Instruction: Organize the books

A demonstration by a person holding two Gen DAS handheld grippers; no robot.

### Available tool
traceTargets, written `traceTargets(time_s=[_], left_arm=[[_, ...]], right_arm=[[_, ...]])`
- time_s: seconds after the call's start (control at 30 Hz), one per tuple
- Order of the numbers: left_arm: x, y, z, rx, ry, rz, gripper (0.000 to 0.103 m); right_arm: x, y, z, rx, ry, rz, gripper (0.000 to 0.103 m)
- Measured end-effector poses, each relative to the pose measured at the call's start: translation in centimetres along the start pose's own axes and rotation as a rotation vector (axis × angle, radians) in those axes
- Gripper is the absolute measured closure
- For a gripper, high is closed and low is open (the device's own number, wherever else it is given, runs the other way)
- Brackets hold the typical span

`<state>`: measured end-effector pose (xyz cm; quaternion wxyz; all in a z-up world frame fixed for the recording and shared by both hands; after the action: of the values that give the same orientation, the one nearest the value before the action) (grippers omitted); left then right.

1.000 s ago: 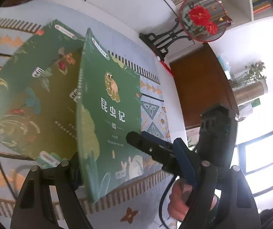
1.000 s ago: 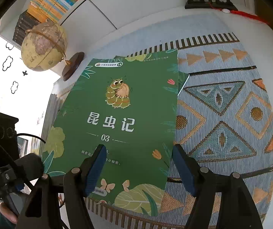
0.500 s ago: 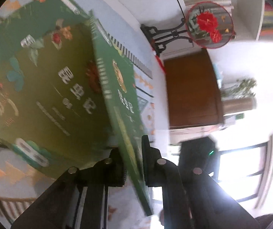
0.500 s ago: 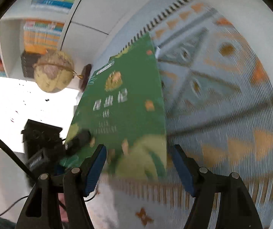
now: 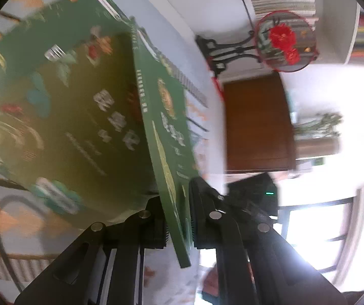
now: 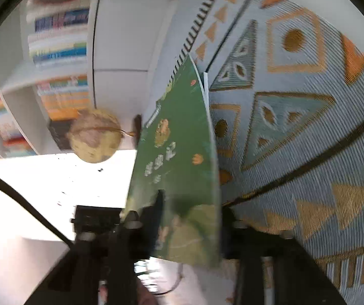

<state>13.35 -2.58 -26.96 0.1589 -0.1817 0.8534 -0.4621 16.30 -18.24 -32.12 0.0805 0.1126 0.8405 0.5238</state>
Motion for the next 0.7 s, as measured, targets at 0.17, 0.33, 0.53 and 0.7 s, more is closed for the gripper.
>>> traceTargets(time_s=[0.17, 0.33, 0.53, 0.7], left_arm=[[1.3, -0.9, 0.0, -0.236, 0.005, 0.265, 0.092], [2.9, -2.6, -0.4, -0.345, 0.007, 0.444, 0.089], [4.1, -3.1, -2.9, -0.391, -0.031, 0.517, 0.087], [4.2, -2.9, -6.0, -0.398, -0.090, 0.504, 0.087]], right_arm=[[1.6, 2.4, -0.3, 0.205, -0.016, -0.295, 0.087], [3.8, 5.5, -0.6, 0.400, -0.019, -0.629, 0.087], [6.6, 8.0, -0.7, 0.462, -0.009, -0.829, 0.087], [9.0, 10.1, 0.0, 0.467, -0.011, -0.936, 0.087]])
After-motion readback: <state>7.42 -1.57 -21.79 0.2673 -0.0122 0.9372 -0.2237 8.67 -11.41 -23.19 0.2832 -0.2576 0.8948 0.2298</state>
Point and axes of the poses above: each gripper's, at about its wrist camera, not at the fingertips, and z roughly the way its jaws point, y to its left, x to its underside, the point moved 9 cm from there along z, roughly the way its jaws point, and after that the axes turned 2 degrees about -y, right-handed, at the moved point
